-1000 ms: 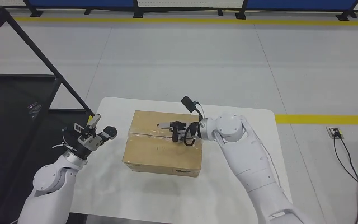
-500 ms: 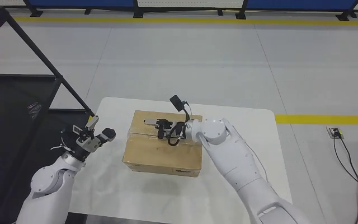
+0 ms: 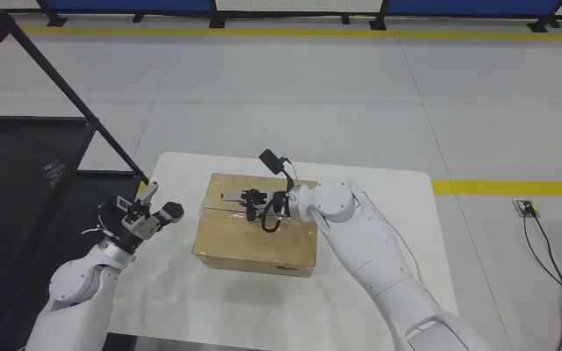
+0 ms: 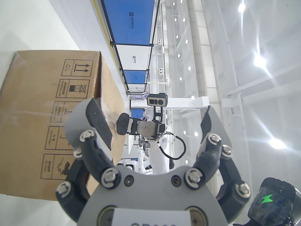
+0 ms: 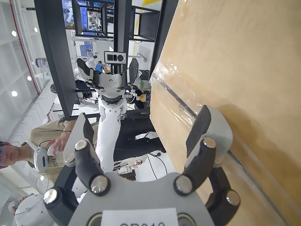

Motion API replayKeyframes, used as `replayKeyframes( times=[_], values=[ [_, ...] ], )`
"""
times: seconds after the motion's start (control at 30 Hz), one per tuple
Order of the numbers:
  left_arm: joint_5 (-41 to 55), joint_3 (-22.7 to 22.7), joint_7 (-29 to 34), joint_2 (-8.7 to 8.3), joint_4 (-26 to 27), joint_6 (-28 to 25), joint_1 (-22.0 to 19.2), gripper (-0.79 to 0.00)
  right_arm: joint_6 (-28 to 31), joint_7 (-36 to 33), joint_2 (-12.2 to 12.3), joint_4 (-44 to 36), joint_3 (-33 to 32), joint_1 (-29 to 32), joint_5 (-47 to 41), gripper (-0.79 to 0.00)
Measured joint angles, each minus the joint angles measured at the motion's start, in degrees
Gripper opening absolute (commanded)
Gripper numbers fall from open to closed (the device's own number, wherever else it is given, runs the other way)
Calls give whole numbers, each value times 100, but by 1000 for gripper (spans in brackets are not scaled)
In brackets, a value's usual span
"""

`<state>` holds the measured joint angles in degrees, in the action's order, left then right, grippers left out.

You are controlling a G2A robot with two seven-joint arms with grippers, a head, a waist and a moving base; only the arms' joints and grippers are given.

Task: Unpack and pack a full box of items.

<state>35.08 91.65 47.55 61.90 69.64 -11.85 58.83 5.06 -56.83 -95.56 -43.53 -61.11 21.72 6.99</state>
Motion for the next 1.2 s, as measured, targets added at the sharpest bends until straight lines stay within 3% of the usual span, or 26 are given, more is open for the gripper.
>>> replayKeyframes(
  times=[0.6,0.97,1.2],
  values=[
    [31,-160,-42,14,41,-18,-68,0,-1098,-182,643,-2413,-961,1420,1263,0],
    [-25,-207,-76,9,66,-15,-68,0,-1113,-233,905,-3264,-1626,2163,1182,0],
    [-62,-234,-103,7,107,-11,-64,0,-1106,-73,1026,-3405,-1978,2408,1025,0]
  ],
)
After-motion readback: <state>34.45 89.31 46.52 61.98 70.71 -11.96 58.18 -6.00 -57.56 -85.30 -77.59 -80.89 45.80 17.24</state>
